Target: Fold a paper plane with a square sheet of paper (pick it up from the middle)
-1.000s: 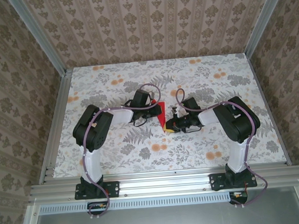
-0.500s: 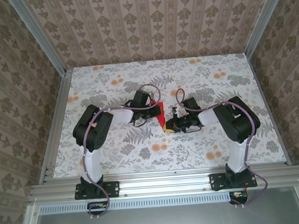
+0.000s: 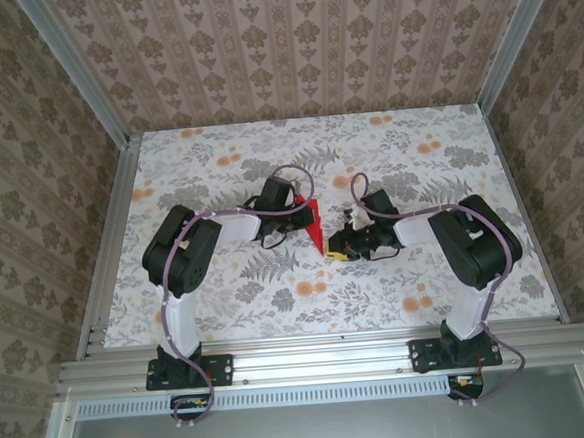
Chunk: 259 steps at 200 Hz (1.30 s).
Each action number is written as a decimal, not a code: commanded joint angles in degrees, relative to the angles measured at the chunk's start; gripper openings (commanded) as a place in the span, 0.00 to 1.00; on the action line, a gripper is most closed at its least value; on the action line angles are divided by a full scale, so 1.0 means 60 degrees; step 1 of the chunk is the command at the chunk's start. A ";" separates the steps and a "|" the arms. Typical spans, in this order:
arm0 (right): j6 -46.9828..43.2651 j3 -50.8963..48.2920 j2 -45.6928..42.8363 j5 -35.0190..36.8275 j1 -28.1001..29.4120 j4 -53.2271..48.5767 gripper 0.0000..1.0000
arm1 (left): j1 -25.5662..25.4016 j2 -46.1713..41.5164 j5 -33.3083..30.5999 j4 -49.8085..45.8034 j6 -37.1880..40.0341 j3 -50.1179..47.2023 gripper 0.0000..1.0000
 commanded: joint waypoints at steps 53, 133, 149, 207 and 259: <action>-0.1771 0.1738 -0.1167 0.2764 0.0844 -0.3085 0.19 | -0.0088 0.0399 -0.0547 -0.0641 0.0115 -0.0285 0.17; -0.1295 0.2770 0.0570 0.2596 0.1454 -0.2375 0.13 | -0.0104 0.0351 -0.0468 -0.0556 -0.0011 -0.0387 0.14; -0.1323 0.2677 0.0751 0.2620 0.1441 -0.2450 0.13 | -0.0104 0.0355 -0.0475 -0.0538 -0.0020 -0.0387 0.14; -0.1363 0.2094 0.0760 0.2735 0.1269 -0.2555 0.13 | -0.0090 0.0356 -0.0511 -0.0565 0.0010 -0.0331 0.14; -0.1566 0.2000 0.0780 0.2839 0.1217 -0.2882 0.12 | -0.0088 0.0348 -0.0569 -0.0588 0.0005 -0.0294 0.14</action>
